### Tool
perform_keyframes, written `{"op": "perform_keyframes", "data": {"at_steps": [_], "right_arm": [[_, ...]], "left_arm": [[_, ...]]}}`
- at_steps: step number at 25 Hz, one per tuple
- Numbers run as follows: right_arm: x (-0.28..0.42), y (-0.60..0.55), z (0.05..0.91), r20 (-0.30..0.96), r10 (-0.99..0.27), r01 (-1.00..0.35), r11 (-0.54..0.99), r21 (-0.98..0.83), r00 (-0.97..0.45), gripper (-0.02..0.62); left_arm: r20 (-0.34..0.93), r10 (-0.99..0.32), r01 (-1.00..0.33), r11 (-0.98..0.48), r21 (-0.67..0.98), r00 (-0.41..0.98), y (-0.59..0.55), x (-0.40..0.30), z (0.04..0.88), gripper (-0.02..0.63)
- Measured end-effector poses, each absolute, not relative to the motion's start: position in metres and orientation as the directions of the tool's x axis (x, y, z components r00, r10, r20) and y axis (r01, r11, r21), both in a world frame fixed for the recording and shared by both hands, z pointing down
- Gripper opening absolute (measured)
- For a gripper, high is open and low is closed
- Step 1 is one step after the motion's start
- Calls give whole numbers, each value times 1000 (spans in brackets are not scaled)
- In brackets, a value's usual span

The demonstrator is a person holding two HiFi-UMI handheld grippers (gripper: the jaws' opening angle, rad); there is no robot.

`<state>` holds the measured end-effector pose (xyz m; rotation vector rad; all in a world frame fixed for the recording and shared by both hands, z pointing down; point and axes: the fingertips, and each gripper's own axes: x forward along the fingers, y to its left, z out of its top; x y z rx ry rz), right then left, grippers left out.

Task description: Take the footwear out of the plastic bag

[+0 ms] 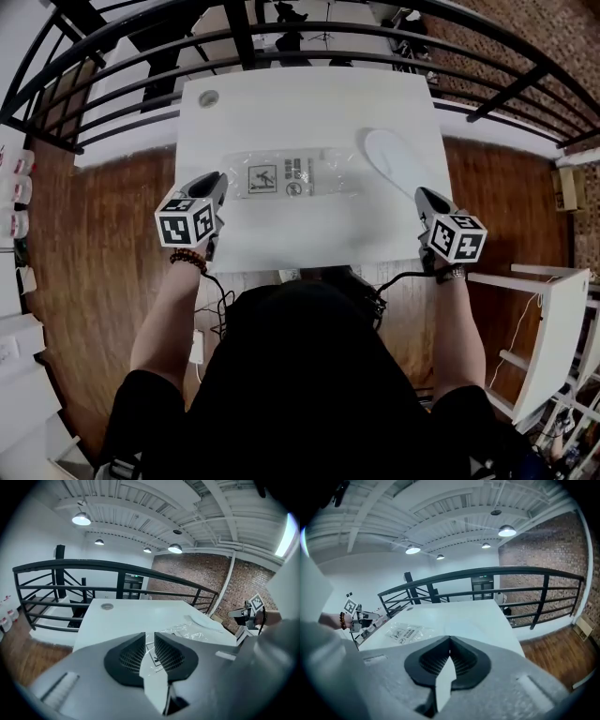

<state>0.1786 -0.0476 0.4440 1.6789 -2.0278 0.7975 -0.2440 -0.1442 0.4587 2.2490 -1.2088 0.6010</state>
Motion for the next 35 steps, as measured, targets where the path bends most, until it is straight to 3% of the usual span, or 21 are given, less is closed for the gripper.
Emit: {"op": "perform_keyframes", "data": {"at_steps": [13,35], "right_arm": [[81,-38,407,553,-764,-938,331,-106,-332,-8],[60,68,357,386,-793,-871,488,-63,-472,-8]], "left_arm": [[503,-587,-745,-638,196,634,-88,-159,404,37],[476,-581,-665,-747,10,660,62,-33,361,17]]}}
